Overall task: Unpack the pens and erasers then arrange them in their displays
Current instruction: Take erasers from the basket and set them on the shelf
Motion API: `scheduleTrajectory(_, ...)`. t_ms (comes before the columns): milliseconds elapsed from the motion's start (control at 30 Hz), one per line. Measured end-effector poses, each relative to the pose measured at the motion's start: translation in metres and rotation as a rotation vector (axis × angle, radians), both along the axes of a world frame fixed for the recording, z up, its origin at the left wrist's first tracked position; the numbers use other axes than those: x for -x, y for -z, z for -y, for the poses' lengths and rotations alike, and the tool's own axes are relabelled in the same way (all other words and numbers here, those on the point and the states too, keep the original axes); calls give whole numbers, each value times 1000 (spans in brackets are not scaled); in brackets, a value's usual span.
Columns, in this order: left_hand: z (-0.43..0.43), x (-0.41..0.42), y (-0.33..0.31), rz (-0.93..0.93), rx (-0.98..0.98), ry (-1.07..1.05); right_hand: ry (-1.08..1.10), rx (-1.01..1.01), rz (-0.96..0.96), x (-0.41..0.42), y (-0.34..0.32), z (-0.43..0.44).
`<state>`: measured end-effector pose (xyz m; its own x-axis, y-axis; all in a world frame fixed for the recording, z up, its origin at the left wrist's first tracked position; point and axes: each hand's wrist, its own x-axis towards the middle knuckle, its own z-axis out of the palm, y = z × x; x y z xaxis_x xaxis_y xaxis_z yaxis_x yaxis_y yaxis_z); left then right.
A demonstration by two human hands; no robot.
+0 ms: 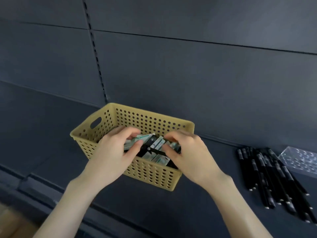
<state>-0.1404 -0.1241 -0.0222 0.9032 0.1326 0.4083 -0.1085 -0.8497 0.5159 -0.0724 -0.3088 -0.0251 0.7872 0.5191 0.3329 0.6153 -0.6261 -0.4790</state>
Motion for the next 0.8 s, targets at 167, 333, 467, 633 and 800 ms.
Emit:
scheduleTrajectory(167,-42,-37,-3,-104,41,221,53,306,-222,-21,-7,-26)
scheduleTrajectory(333,-64,-73,-4,-253,-70,423,99,335,-330,-30,-11,-43)
scheduleTrajectory(467,-75,-102,-4,-414,-225,526,114,278,-314,-41,-10,-54)
scheduleTrajectory(633,-94,-125,4,-558,-376,534,50,271,-378,-62,-8,-68)
scheduleTrajectory(800,-99,-135,17,-690,-599,581,-26,469,-413,-73,4,-82)
